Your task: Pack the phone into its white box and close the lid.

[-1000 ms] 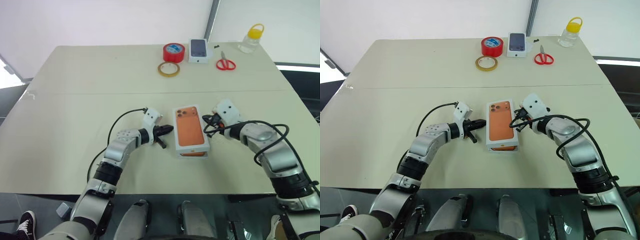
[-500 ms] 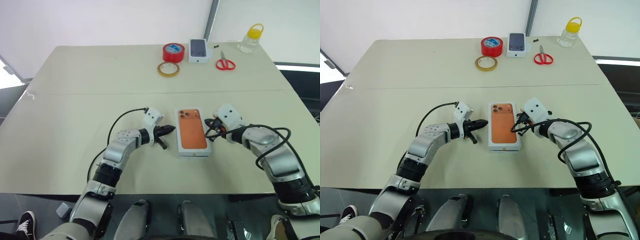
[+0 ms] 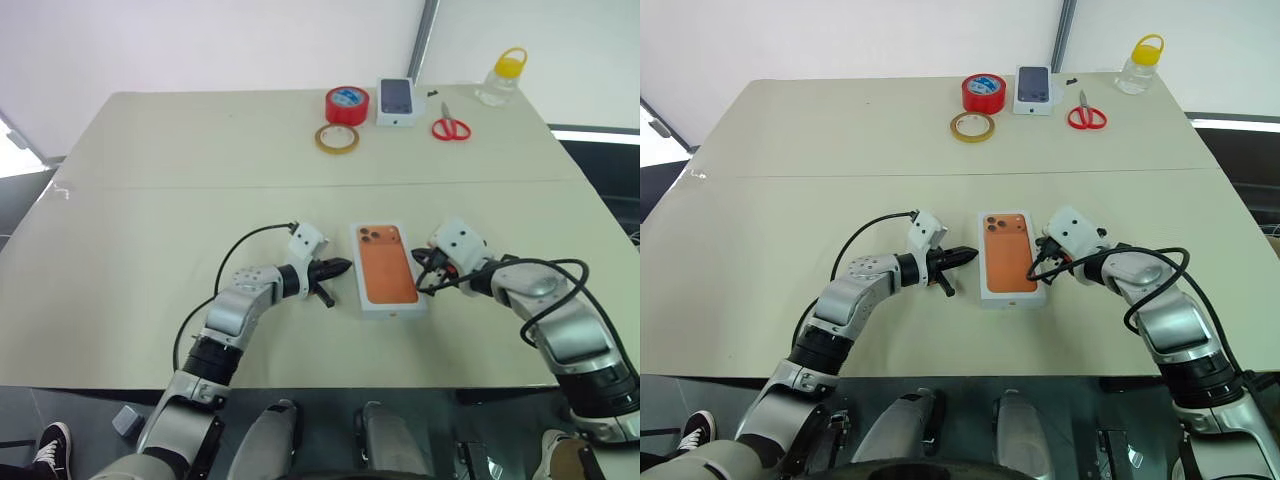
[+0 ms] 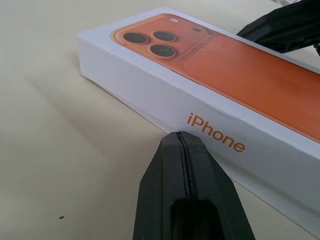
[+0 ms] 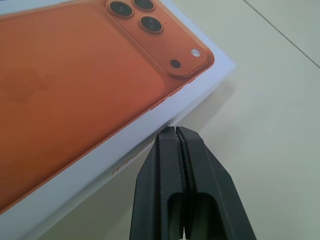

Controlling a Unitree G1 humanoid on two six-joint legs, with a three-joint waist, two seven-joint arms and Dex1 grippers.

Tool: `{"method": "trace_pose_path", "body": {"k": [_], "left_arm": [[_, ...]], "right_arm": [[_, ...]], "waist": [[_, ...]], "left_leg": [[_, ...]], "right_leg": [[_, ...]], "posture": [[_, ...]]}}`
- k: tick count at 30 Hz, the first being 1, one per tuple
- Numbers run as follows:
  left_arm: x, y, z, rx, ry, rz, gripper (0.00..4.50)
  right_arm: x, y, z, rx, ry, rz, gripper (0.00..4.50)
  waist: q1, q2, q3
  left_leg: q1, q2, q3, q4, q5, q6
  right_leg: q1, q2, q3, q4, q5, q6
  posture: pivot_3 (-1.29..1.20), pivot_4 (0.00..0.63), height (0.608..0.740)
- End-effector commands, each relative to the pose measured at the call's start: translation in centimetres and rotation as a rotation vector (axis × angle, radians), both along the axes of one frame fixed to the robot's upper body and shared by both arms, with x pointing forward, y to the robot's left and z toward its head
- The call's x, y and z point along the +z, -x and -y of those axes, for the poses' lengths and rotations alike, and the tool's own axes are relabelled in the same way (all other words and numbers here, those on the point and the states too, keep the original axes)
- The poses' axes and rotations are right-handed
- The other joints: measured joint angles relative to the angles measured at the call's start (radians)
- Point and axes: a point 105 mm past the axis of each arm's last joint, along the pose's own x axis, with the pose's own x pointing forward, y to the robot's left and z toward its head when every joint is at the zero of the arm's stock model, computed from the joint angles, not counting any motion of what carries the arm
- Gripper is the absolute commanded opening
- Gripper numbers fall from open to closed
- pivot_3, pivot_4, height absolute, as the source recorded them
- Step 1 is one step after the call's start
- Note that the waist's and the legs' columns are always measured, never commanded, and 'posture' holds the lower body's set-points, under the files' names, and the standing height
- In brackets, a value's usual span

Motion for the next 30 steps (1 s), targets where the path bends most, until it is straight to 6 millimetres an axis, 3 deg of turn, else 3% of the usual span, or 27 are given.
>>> {"method": "trace_pose_path", "body": {"k": [1,8,13,16,19,23,27,30], "left_arm": [[0.9,0.2,0.1,-0.016,0.012,0.036,0.0],[1.4,-0.6,-1.3,0.016,0.014,0.043,0.0],[4.2,-1.7,-1.4,0.035,0.1,0.068,0.0],[6.4,-2.4,-0.8,0.035,0.158,0.102,0.0],[8.3,-3.4,0.8,0.024,0.197,0.139,0.0],[7.0,-3.8,2.7,-0.007,0.159,0.128,0.0],[3.4,-3.6,4.0,-0.035,0.053,0.082,0.0],[0.6,-3.2,3.7,-0.05,-0.042,0.06,0.0]], "right_arm": [[1.0,0.2,-0.9,0.053,0.01,0.045,0.04],[2.0,-0.7,2.3,0.011,0.083,0.061,0.04],[4.3,-1.4,3.9,0.006,0.06,0.113,0.04],[6.1,-1.6,3.0,0.035,-0.086,0.128,0.04],[7.5,-0.1,-0.1,0.169,-0.274,0.086,0.04],[5.9,2.6,-2.2,0.305,-0.316,-0.061,0.04],[1.4,4.9,-2.8,0.363,-0.128,-0.172,0.04],[-1.0,6.1,-2.8,0.385,-0.028,-0.22,0.04]], "waist": [[-0.001,0.0,0.0],[0.0,0.0,0.0],[0.0,0.0,0.0],[-0.001,0.0,0.0],[0.0,-0.001,0.0],[0.002,-0.001,0.0],[0.004,-0.002,0.001],[-0.001,-0.002,0.001]], "left_leg": [[0.0,0.0,0.0,0.0,0.0,0.0],[0.0,0.0,0.0,0.0,0.0,0.0],[0.0,0.0,0.0,0.0,0.0,0.0],[0.0,0.0,0.0,0.001,0.0,0.0],[0.0,0.0,0.0,0.001,0.0,0.0],[0.0,0.0,0.0,0.001,0.0,0.0],[0.0,0.0,0.0,0.002,0.0,0.0],[0.001,0.0,0.0,0.002,0.0,0.0]], "right_leg": [[0.0,0.0,0.0,0.0,0.0,0.0],[0.0,0.0,0.0,0.0,0.0,0.0],[0.0,0.0,0.0,0.0,0.0,0.0],[0.0,0.0,0.0,0.0,0.0,0.0],[0.001,0.0,-0.001,0.0,0.0,0.0],[0.001,0.0,-0.001,-0.001,0.0,0.0],[0.002,0.0,-0.001,-0.001,0.0,0.0],[0.002,0.0,-0.001,0.0,0.0,0.001]], "posture": [[0.0,0.15,0.74],[0.0,0.15,0.74],[0.0,0.15,0.74],[0.0,0.15,0.74],[0.0,0.15,0.74],[0.0,0.15,0.74],[0.0,0.15,0.74],[0.0,0.15,0.74]]}}
